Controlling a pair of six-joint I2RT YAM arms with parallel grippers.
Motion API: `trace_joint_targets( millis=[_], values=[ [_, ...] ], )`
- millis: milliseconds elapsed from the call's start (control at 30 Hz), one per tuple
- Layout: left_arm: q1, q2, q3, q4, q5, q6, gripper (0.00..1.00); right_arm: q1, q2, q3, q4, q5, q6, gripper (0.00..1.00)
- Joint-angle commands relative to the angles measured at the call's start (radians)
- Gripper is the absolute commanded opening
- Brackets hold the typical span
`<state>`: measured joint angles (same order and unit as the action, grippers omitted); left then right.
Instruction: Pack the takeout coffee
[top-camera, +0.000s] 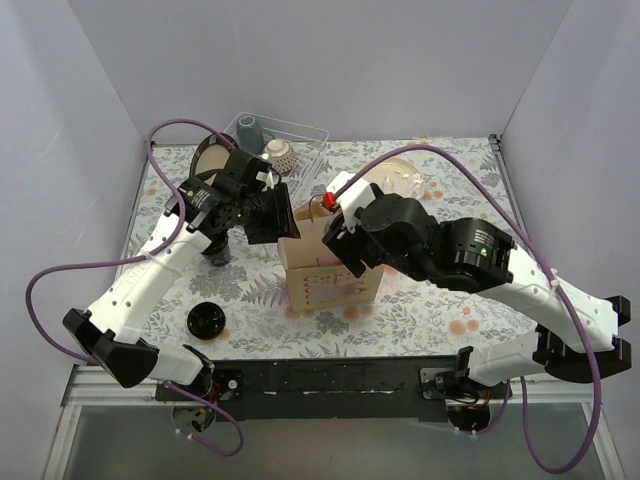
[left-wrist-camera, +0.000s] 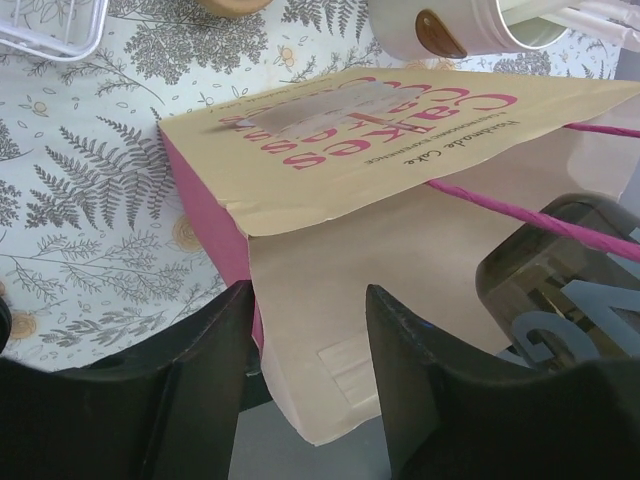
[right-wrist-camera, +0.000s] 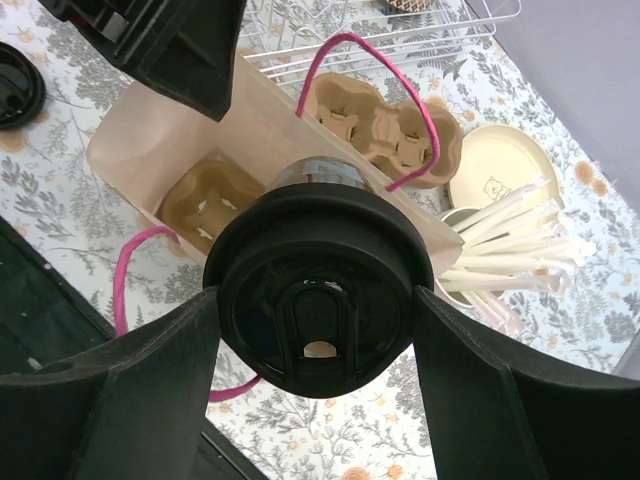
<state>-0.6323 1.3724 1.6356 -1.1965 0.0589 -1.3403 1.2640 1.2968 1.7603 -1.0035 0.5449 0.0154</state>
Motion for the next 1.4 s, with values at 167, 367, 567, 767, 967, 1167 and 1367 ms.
trace_joint_targets(
  millis=[167, 367, 567, 767, 967, 1167, 1367],
  values=[
    [-0.003, 0.056, 0.043, -0.021, -0.013, -0.030, 0.41, -0.023, -0.011, -0.068, 0.068, -0.020, -0.134, 0.59],
    [-0.003, -0.024, -0.072, 0.170, 0.059, 0.092, 0.04, -0.023, -0.083, -0.241, 0.112, -0.117, -0.134, 0.56],
    [-0.003, -0.168, -0.214, 0.339, 0.065, 0.164, 0.00, -0.022, -0.134, -0.260, 0.160, -0.192, -0.129, 0.55],
    [-0.004, -0.258, -0.283, 0.370, 0.087, 0.164, 0.00, -0.015, -0.148, -0.297, 0.184, -0.281, -0.160, 0.55],
    [-0.013, -0.317, -0.368, 0.314, 0.068, 0.121, 0.00, 0.000, -0.134, -0.334, 0.183, -0.267, -0.213, 0.55],
    [-0.020, -0.360, -0.439, 0.324, 0.070, 0.124, 0.00, 0.012, -0.125, -0.407, 0.223, -0.218, -0.336, 0.54],
    [-0.021, -0.358, -0.411, 0.295, 0.030, 0.162, 0.00, 0.026, -0.110, -0.426, 0.278, -0.186, -0.408, 0.54]
  ],
)
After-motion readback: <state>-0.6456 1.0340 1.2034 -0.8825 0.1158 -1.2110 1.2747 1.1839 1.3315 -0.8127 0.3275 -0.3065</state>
